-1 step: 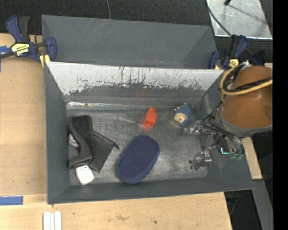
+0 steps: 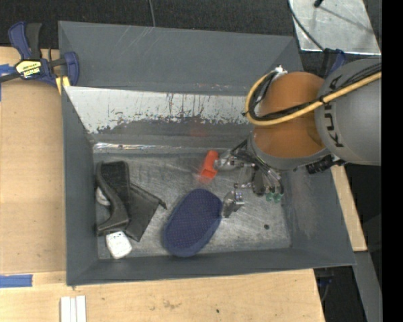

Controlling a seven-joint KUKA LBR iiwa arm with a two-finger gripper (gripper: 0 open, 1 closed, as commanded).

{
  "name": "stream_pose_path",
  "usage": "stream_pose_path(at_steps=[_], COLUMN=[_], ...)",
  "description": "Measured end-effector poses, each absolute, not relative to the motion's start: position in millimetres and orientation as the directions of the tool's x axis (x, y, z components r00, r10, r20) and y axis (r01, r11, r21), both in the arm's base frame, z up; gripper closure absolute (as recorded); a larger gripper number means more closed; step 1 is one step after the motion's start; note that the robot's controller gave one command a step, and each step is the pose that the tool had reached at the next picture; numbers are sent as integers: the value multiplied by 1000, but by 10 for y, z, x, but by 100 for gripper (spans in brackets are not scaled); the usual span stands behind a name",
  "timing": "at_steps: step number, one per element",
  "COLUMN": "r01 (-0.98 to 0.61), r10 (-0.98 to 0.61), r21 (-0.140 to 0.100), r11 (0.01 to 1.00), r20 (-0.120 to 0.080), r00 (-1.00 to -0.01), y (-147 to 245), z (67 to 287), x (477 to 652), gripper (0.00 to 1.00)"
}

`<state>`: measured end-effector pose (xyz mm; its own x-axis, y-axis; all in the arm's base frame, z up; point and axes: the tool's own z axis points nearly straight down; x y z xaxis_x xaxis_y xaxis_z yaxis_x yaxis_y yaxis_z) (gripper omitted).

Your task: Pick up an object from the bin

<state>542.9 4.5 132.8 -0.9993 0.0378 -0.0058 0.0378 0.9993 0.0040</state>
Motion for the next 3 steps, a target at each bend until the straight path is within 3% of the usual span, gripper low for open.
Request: stream_pose_path(at_steps=[1,2,3], r01=[-75,-72,-48], r10=[-75,-72,-48], r21=[-7,-4,0], r11=[997,997,999], r20=[-8,-10,-13], r00=[-997,-997,-999], y=[528,533,508], z=[753,776,3189], x=[5307,5313,5361], gripper=[0,100,100])
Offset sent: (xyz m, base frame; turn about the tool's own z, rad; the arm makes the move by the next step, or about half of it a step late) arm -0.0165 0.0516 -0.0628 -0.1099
